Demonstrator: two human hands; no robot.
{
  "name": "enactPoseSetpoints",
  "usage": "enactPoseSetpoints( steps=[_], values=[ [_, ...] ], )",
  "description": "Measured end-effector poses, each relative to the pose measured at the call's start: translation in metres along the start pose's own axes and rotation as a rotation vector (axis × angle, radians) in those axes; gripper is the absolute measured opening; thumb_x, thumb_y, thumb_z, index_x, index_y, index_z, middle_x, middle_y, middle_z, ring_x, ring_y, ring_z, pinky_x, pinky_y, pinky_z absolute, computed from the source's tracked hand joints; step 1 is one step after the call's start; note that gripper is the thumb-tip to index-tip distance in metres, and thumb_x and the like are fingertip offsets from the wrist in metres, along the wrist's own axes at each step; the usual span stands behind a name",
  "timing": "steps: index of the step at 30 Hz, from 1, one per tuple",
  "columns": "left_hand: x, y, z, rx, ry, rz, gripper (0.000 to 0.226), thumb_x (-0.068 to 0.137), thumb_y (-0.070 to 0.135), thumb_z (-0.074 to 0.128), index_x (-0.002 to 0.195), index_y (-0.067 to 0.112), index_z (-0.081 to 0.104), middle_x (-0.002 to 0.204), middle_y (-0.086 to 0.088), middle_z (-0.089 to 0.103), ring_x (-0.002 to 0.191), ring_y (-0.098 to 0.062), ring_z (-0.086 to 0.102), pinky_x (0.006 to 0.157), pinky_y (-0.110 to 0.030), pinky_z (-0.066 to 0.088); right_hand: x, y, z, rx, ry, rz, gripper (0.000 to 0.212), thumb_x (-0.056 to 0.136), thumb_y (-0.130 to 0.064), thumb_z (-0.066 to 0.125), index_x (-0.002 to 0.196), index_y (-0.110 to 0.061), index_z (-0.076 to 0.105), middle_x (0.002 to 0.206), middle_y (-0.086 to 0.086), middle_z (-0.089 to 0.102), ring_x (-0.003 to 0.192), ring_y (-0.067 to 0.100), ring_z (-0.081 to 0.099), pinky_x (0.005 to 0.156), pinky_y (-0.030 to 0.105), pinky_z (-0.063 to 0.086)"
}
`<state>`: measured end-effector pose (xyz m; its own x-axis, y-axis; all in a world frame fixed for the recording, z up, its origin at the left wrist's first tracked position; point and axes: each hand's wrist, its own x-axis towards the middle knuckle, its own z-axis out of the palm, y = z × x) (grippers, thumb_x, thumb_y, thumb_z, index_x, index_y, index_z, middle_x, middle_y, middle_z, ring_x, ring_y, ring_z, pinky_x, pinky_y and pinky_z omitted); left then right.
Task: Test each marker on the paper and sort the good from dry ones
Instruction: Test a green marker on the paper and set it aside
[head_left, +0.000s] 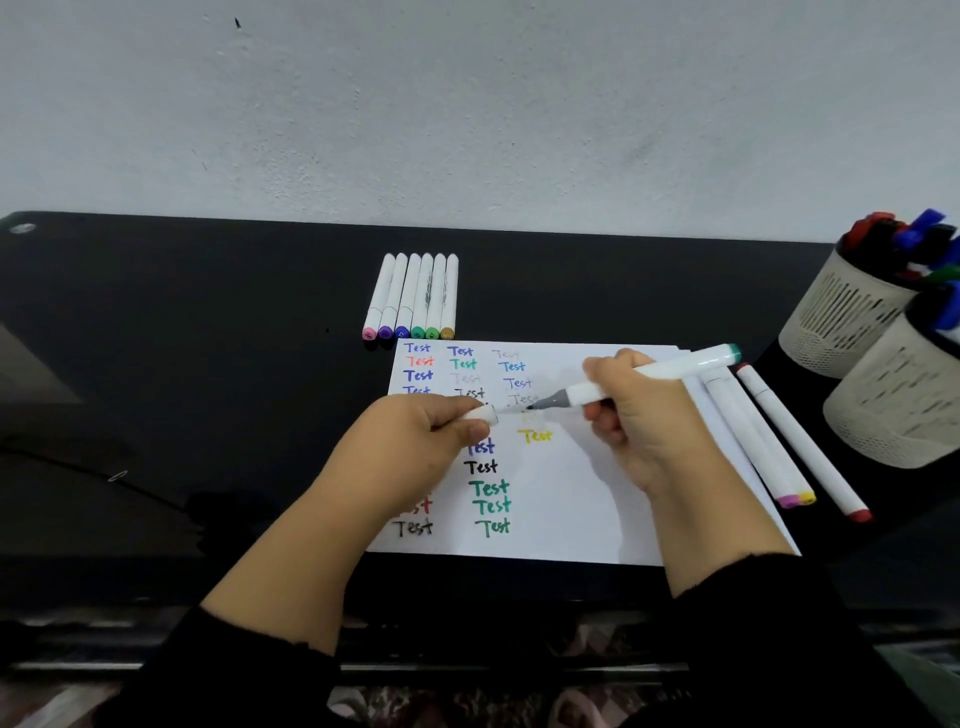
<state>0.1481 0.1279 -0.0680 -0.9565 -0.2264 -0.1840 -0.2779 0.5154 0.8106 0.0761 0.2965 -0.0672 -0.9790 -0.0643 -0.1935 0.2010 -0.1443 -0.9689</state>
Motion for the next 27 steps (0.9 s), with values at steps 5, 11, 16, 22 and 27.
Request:
enactPoseSetpoints(
  steps=[5,11,16,22,27],
  values=[
    [0.001,-0.006,0.002,-0.04,0.023,0.0,0.025,0.087,0.041,0.061,0.112,0.042,0.063,0.079,0.029,0.056,0.079,-0.001,0.057,0.068,-0.019,0.048,-0.002,0.004,-0.009,-0.043,-0.009,0.028,0.034,0.091,-0.02,0.057,0.061,-0.017,0.039,0.047,0.002,0.047,0.042,0.01,0.035,0.04,0.019,0.025],
    [0.002,-0.008,0.005,-0.144,0.068,-0.001,0.027,0.085,0.042,0.063,0.111,0.039,0.065,0.093,0.027,0.06,0.089,0.007,0.054,0.064,-0.013,0.04,-0.01,0.01,-0.01,-0.145,-0.067,-0.046,0.025,0.092,-0.035,0.057,0.082,-0.013,0.061,0.059,0.005,0.063,0.048,0.011,0.049,0.045,0.02,0.038],
    [0.004,-0.011,0.005,-0.126,0.072,-0.033,0.035,0.084,0.043,0.063,0.118,0.033,0.063,0.113,0.017,0.062,0.097,-0.002,0.054,0.072,-0.014,0.04,-0.012,0.023,-0.01,-0.399,0.034,-0.169,0.036,0.08,-0.025,0.07,0.06,-0.017,0.043,0.047,-0.003,0.054,0.048,0.009,0.045,0.056,0.026,0.036],
    [0.005,-0.013,0.007,-0.105,0.063,-0.027,0.033,0.086,0.041,0.062,0.117,0.033,0.063,0.101,0.023,0.061,0.083,0.008,0.052,0.064,-0.009,0.037,-0.015,0.025,-0.005,-0.497,0.039,-0.242,0.039,0.087,-0.016,0.06,0.062,-0.012,0.031,0.035,-0.013,0.047,0.041,-0.001,0.043,0.042,0.015,0.028],
    [0.006,-0.014,0.008,-0.088,0.067,-0.033,0.033,0.086,0.041,0.061,0.118,0.034,0.062,0.091,0.025,0.058,0.08,0.006,0.052,0.059,-0.01,0.036,-0.015,0.027,-0.003,-0.533,0.018,-0.24,0.037,0.087,-0.018,0.061,0.063,-0.013,0.033,0.041,-0.009,0.046,0.045,0.001,0.044,0.043,0.016,0.027]
  ],
)
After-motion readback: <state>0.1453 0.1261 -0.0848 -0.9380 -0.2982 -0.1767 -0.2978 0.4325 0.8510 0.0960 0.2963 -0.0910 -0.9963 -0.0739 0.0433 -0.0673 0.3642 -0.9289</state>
